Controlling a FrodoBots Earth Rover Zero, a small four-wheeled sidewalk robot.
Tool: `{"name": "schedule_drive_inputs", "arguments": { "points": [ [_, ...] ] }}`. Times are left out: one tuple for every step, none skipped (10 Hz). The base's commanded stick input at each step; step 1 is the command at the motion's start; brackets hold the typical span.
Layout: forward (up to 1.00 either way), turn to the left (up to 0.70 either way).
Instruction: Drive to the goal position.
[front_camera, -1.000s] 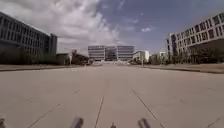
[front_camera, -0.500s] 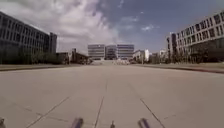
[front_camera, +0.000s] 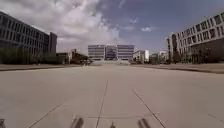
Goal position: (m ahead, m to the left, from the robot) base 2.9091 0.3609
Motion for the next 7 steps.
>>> {"name": "schedule_drive_inputs", "arguments": {
  "points": [
    [0.99, -0.01],
    [0.99, -0.01],
    [1.0, -0.01],
    [0.99, -0.01],
    [0.99, -0.01],
    [0.99, -0.01],
    [0.99, -0.01]
  ]
}}
